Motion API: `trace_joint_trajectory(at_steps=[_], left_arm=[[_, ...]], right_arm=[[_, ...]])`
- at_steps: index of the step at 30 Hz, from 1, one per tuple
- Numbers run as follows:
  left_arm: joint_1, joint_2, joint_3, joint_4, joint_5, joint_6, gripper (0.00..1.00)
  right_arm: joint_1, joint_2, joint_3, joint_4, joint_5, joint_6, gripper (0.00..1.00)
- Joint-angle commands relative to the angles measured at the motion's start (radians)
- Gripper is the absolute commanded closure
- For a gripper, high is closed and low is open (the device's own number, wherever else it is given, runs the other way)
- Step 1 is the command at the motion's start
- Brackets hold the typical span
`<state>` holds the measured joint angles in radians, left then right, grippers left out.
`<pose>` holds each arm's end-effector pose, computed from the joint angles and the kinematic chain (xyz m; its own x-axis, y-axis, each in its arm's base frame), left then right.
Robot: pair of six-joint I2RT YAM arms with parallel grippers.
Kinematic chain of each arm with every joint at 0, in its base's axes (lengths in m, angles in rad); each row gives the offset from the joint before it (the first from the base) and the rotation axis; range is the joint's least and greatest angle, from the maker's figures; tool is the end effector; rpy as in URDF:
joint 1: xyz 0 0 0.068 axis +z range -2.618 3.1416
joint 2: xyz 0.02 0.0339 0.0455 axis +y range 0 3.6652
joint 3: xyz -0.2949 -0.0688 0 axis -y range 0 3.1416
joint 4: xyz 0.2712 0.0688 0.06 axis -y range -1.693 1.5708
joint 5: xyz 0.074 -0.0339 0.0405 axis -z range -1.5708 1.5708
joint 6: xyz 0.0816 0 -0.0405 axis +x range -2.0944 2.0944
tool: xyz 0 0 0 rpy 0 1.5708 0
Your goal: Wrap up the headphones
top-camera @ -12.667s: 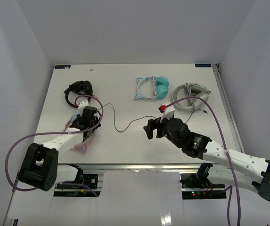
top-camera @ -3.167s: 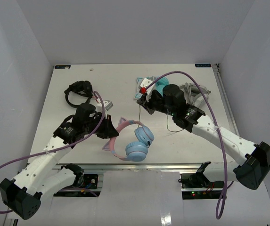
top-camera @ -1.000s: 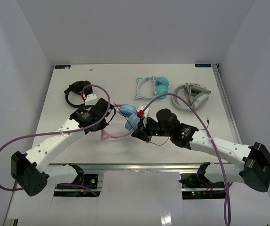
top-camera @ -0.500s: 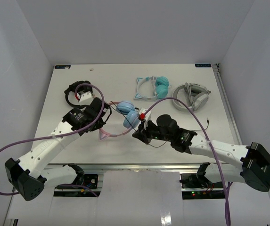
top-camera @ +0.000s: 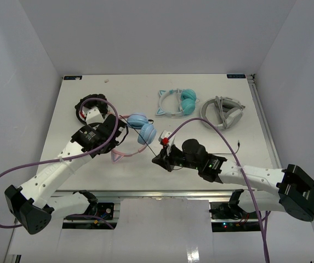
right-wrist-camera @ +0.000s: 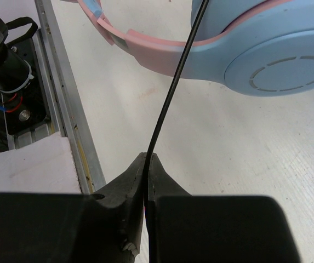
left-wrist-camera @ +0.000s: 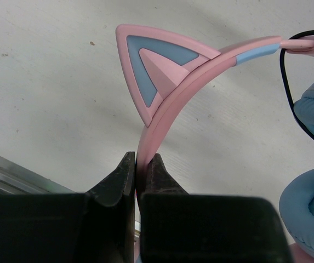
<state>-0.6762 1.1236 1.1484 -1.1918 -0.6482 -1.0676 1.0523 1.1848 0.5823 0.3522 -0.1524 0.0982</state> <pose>0.1999 -0.0972 0.3182 -0.6208 -0.3972 -0.6758 -0.4770 0.8756 -0.0765 0.1460 0.2808 0.2441 -0.2135 -0.1786 -0.9605 -0.9149 0.3814 0.1324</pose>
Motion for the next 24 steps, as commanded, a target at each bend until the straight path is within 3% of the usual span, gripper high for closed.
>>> trace_joint_trajectory(at_steps=[1,12,24], left_arm=[[0.010,-0.018,0.046,0.054,-0.086,-0.094,1.00],[0.009,0.024,0.043,0.048,-0.105,-0.118,1.00],[0.009,-0.043,0.071,0.030,-0.063,-0.088,1.00]], right_arm=[[0.018,0.012,-0.029,0.055,-0.011,0.000,0.92],[0.094,0.061,0.022,0.044,0.021,-0.017,0.92],[0.092,0.146,0.000,0.072,0.190,-0.066,0.91]])
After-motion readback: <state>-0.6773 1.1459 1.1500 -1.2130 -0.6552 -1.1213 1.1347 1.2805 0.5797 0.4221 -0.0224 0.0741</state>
